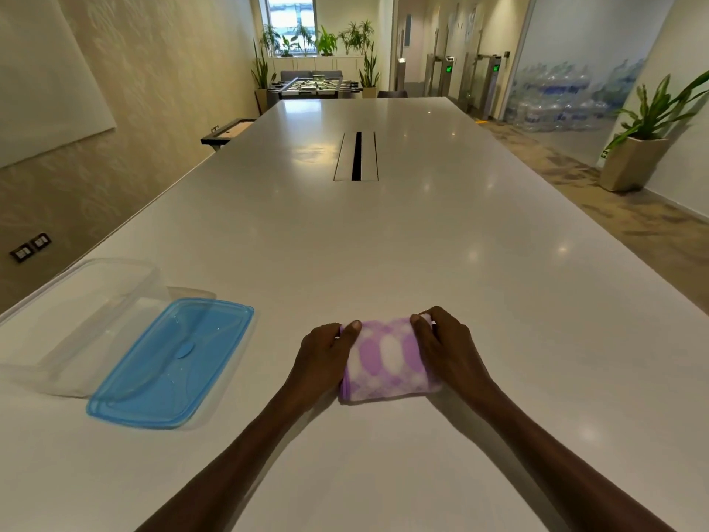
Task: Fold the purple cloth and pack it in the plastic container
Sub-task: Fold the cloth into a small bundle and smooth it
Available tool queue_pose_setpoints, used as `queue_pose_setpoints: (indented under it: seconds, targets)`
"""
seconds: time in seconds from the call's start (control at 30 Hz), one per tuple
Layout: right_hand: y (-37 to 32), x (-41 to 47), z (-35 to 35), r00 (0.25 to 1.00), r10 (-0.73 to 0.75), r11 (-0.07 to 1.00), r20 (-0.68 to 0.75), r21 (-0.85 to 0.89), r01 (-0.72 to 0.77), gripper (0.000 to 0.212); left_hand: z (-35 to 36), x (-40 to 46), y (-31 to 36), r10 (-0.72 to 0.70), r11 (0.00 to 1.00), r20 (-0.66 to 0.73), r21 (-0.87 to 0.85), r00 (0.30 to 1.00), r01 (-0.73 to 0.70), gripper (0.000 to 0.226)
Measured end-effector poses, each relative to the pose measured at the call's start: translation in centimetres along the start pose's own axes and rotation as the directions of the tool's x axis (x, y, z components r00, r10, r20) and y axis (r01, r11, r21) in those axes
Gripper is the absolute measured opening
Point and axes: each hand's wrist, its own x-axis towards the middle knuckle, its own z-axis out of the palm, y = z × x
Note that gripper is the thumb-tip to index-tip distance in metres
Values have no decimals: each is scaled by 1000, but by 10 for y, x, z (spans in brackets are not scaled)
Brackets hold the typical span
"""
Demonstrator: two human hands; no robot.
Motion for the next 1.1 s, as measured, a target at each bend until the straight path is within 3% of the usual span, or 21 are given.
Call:
queue_pose_setpoints:
  seconds: [0.27,0.67,0.73,0.8,0.87,0.93,1.0,1.1]
  targets:
    - [-1,15,9,994,86,985,73,-157,-73,25,10,11,-6,-57,988,-115,135,992,72,45]
    - [-5,3,12,999,-27,890,-20,-456,15,30,10,4,-15,51,931,-276,360,960,54,35]
    - [-9,0,9,995,-93,868,-36,-493,63,28,8,5,-14,83,916,-258,401,963,29,35]
    - [-15,-2,5,959,-281,819,-37,-530,220,26,6,6,-11,112,908,-248,420,962,3,34]
    - [-19,-4,1,856,-515,711,46,-535,456,24,6,6,-9,133,896,-240,445,961,-13,34]
    - [-21,-6,-2,748,-629,602,210,-478,640,25,7,5,-8,151,878,-228,478,962,-25,34]
    - [-22,-9,-2,721,-593,614,358,-377,693,35,7,3,-8,170,867,-224,498,960,-37,33]
    - [-18,-16,1,753,-422,695,505,-354,626,54,8,1,-3,190,868,-235,493,953,-52,27]
